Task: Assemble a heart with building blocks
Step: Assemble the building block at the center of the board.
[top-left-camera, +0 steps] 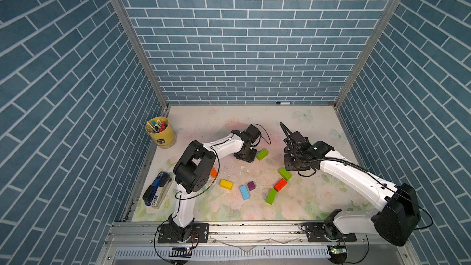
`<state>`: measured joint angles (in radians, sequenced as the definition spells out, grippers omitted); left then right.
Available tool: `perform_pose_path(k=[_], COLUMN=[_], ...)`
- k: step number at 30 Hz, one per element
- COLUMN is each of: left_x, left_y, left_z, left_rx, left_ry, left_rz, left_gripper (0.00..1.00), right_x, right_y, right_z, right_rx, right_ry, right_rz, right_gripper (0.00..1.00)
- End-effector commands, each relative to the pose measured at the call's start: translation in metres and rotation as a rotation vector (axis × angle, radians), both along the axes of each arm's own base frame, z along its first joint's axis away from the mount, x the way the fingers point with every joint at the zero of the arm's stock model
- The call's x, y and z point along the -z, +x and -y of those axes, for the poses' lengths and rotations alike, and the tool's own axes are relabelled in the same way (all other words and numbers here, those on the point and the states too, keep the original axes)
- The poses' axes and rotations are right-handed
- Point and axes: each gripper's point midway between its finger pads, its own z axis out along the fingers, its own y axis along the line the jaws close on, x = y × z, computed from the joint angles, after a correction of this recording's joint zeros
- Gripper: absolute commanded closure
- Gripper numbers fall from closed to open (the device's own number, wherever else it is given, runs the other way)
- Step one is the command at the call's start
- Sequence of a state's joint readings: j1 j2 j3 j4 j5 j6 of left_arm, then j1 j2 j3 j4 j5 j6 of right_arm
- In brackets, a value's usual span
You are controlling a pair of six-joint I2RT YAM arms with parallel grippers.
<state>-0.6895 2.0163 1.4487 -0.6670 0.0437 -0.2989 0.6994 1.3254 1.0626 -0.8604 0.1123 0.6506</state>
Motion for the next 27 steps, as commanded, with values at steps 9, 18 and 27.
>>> perform_pose_path(k=[9, 18, 27], left_x=[0.0, -0.005, -0.006], left_y=[0.008, 0.016, 0.015], left_z=[-0.008, -0.003, -0.006], left_rx=[0.005, 0.005, 0.002], left_ry=[0.042, 0.041, 0.048], left_rz=[0.013, 0.03, 0.032], left_gripper=[0.6, 0.6, 0.6], right_x=[-0.002, -0.004, -0.006], right_y=[-0.004, -0.004, -0.004], right_z=[0.007, 0.007, 0.006], right_rx=[0.04, 0.039, 0.034], right_ry=[-0.009, -0.007, -0.004], right_rz=[-0.006, -0.003, -0.004], right_gripper=[0.55, 0.55, 0.55])
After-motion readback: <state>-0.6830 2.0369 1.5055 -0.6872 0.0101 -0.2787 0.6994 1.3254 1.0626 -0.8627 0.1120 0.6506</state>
